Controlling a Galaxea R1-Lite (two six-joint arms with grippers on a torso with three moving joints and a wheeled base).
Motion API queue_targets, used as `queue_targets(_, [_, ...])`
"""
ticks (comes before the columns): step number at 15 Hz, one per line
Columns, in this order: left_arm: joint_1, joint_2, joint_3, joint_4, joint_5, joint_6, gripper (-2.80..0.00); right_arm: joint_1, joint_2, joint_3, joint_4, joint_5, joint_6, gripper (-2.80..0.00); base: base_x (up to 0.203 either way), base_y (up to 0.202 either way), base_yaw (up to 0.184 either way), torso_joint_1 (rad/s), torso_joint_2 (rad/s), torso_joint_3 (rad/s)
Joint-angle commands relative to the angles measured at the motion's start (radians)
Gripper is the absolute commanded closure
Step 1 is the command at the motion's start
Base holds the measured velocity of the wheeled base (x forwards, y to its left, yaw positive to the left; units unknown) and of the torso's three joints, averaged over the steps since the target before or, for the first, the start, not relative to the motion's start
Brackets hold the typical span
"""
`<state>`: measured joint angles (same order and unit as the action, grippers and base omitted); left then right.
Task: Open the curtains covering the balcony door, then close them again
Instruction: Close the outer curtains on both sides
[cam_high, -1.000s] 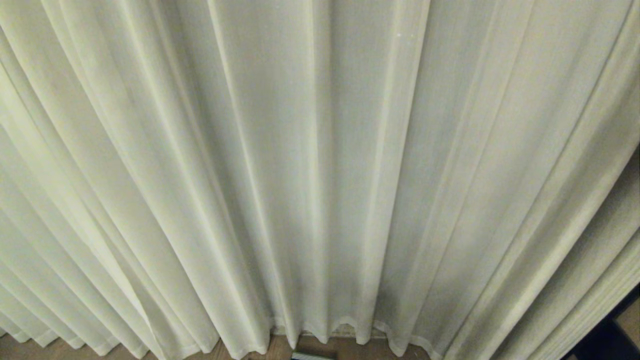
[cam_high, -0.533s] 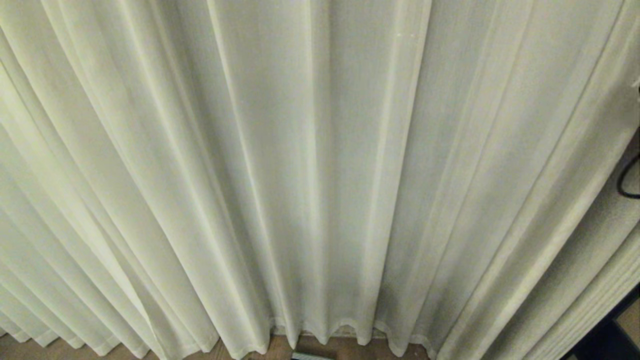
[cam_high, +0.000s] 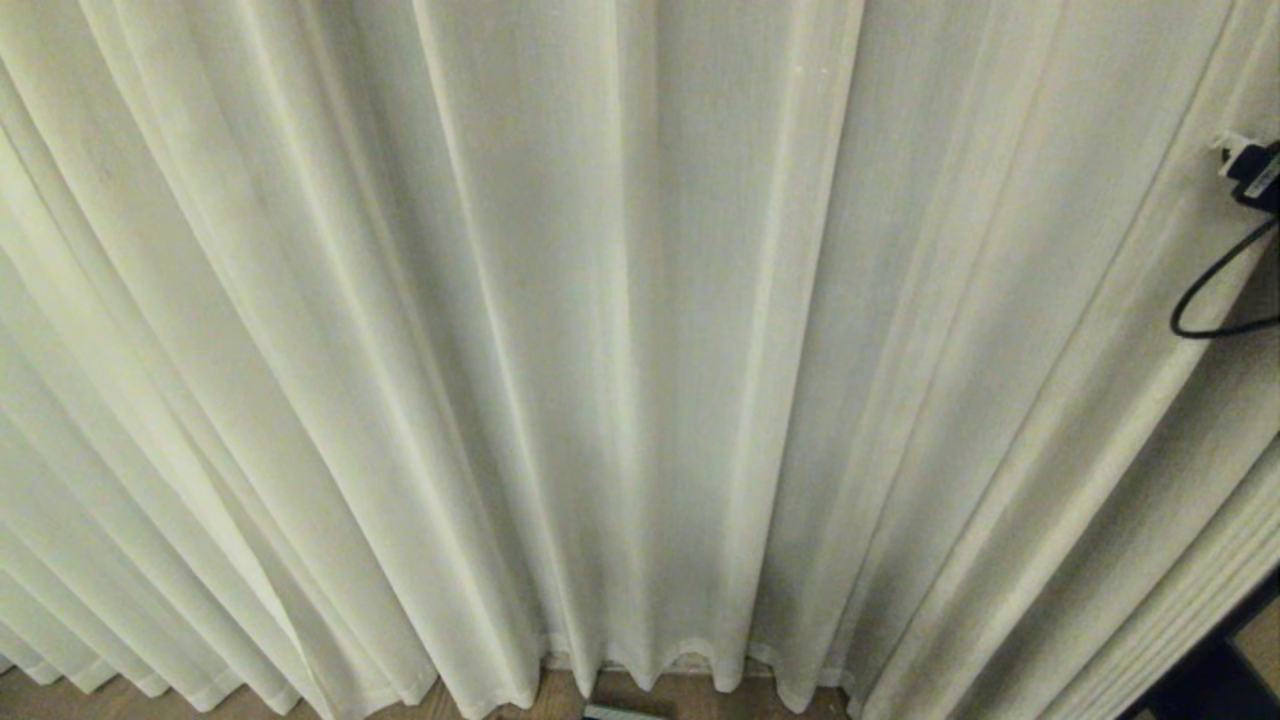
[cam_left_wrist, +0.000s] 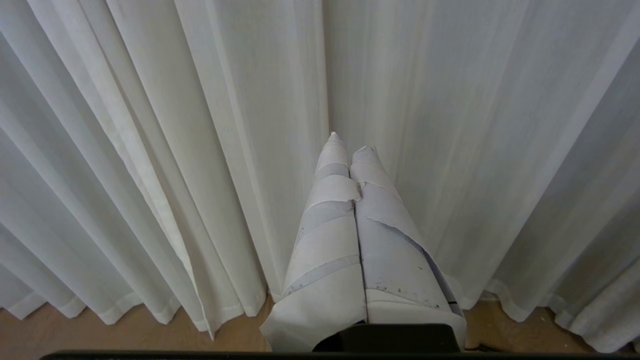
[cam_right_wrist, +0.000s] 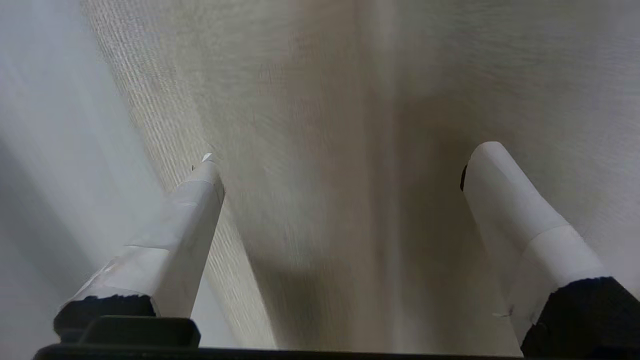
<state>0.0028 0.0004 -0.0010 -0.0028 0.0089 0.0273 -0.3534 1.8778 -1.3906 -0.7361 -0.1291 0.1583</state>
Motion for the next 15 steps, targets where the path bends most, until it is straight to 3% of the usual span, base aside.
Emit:
queue_targets(1, [0.000, 0.000, -0.001, 0.000, 0.000, 0.000, 0.00, 0.002, 0.081, -0.056, -0.009, 0.020, 0.003, -2.80, 0.000, 0.000, 0.000, 0.000, 0.00, 0.000])
queue_targets(7, [0.000, 0.000, -0.001, 0.000, 0.000, 0.000, 0.00, 0.002, 0.191, -0.195, -0.012, 0.034, 0.003, -2.80, 0.000, 0.000, 0.000, 0.000, 0.00, 0.000])
queue_targets(14, [0.000, 0.000, 0.000, 0.000, 0.000, 0.000, 0.00, 0.006, 0.222, -0.203, -0.046, 0.063, 0.001, -2.80, 0.000, 0.000, 0.000, 0.000, 0.00, 0.000])
queue_targets(15, [0.000, 0.000, 0.000, 0.000, 0.000, 0.000, 0.00, 0.015, 0.223, -0.200, -0.059, 0.063, 0.003, 0.00, 0.000, 0.000, 0.000, 0.000, 0.00, 0.000])
